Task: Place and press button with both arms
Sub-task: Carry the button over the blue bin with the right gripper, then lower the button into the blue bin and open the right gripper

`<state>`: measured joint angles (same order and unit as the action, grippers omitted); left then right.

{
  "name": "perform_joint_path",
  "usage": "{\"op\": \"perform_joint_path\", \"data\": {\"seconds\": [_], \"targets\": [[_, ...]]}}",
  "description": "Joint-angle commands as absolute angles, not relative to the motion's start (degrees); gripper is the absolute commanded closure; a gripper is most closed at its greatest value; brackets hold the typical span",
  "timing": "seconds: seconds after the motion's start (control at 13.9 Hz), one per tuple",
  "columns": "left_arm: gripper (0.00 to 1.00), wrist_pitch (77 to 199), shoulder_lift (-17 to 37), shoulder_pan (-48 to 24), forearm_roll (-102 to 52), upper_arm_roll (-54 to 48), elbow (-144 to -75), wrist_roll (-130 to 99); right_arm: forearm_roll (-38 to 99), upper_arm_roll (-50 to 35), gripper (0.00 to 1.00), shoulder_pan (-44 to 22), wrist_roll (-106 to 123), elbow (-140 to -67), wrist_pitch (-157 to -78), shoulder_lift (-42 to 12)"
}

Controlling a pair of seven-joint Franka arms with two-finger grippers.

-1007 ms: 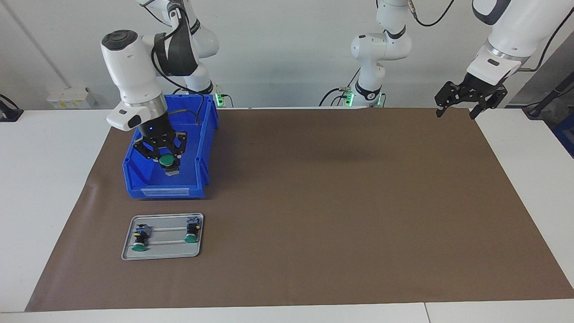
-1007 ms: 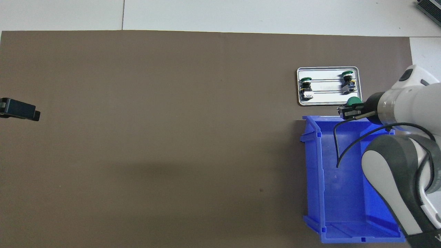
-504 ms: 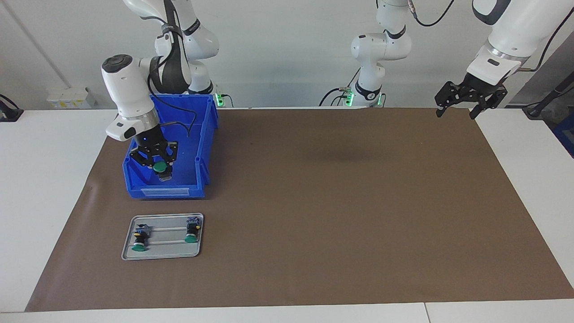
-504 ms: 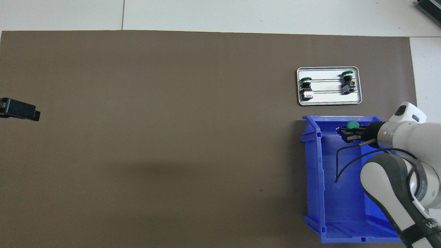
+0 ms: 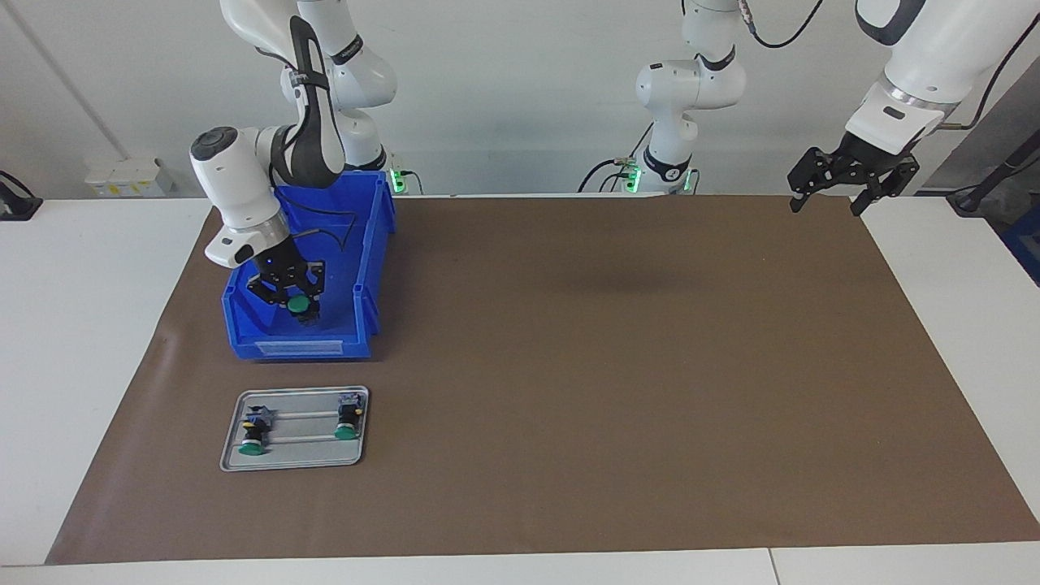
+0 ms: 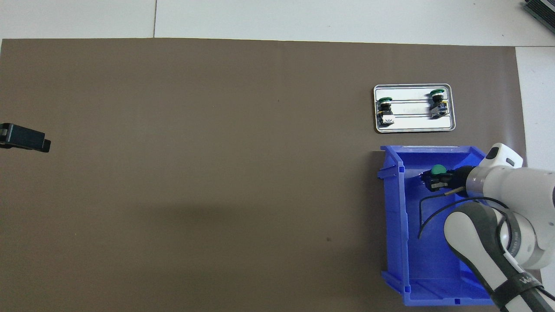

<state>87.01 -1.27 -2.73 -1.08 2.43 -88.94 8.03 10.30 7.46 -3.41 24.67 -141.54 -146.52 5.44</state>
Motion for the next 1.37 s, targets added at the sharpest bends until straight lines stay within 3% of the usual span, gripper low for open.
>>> {"op": "perform_joint_path", "data": {"seconds": [0.0, 0.22, 0.43, 0.5, 0.58, 0.65, 1.08, 1.29], "targets": [[0.00, 86.48, -2.11, -2.37, -0.97, 2.11, -89.65, 7.47, 12.13, 6.94, 1.00, -2.99, 26.72, -142.47, -149.76, 3.96], [0.00, 86.48, -2.11, -2.37, -1.05, 2.11, -89.65, 7.47, 12.13, 6.94, 1.00, -3.16, 26.46, -143.35, -151.08, 3.60], [0.00, 86.57, -2.11, -2.37, -0.97, 2.11, -89.65, 7.47, 12.13, 6.94, 0.79, -3.25, 26.10, -143.44, -151.00, 3.60], [0.00, 86.57, -2.11, -2.29, -0.97, 2.11, -89.65, 7.47, 12.13, 6.94, 0.50, -3.25, 26.10, -143.35, -150.91, 3.60], [0.00, 86.57, -2.11, -2.37, -0.97, 2.11, -89.65, 7.47, 12.13, 6.94, 0.13, -3.16, 26.02, -143.35, -150.82, 3.60], [0.00, 86.49, -2.11, -2.37, -0.97, 2.11, -89.65, 7.47, 12.13, 6.94, 0.00, -3.16, 25.93, -143.35, -150.65, 3.60], [0.00, 86.57, -2.11, -2.29, -0.97, 2.20, -89.65, 7.47, 12.13, 6.33, 0.00, -3.34, 23.39, -142.30, -149.68, 5.09], [0.00, 86.57, -2.11, -2.37, -0.97, 2.11, -89.65, 7.47, 11.95, 6.24, 0.00, -5.53, 15.51, -136.52, -141.80, 5.80]]}}
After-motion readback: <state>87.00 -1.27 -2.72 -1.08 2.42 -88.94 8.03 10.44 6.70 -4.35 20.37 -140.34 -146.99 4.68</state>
